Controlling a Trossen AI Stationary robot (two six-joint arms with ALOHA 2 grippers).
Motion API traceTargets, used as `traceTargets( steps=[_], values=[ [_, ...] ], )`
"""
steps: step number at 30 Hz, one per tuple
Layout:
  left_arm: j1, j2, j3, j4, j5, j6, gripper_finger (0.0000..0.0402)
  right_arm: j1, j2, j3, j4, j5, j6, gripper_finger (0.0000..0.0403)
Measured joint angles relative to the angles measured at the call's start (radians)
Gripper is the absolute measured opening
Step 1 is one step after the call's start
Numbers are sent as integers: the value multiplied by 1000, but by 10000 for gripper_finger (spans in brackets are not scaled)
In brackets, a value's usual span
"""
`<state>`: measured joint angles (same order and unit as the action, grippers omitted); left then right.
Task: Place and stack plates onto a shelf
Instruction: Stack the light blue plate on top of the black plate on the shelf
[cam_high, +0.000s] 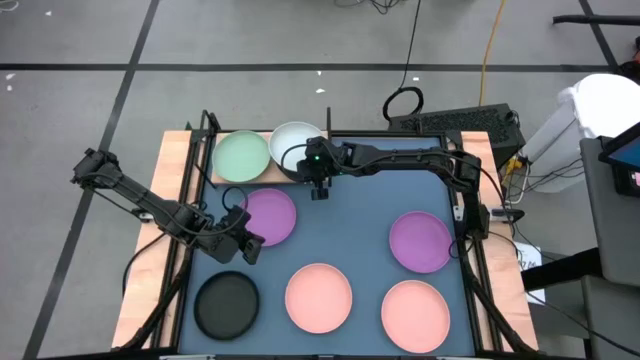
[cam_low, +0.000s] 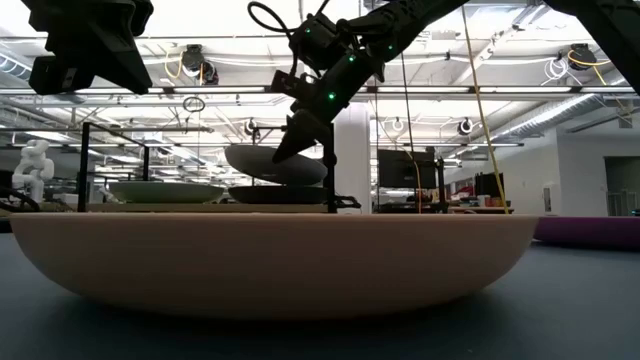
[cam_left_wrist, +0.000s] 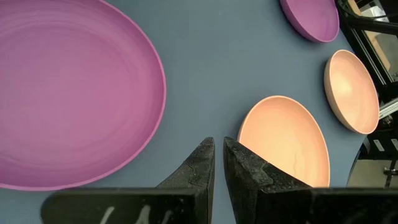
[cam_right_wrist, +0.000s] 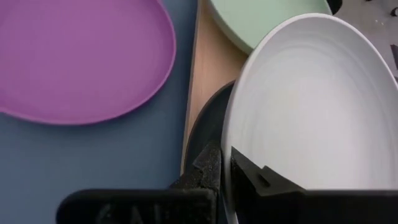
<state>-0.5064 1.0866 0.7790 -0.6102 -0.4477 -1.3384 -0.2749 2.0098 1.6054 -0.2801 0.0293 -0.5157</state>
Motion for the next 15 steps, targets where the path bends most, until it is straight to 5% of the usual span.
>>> traceTargets(
  steps=[15],
  values=[
    [0,0,0,0,0,-9,37,0,1,-1,-18,0,-6,17]
  ],
)
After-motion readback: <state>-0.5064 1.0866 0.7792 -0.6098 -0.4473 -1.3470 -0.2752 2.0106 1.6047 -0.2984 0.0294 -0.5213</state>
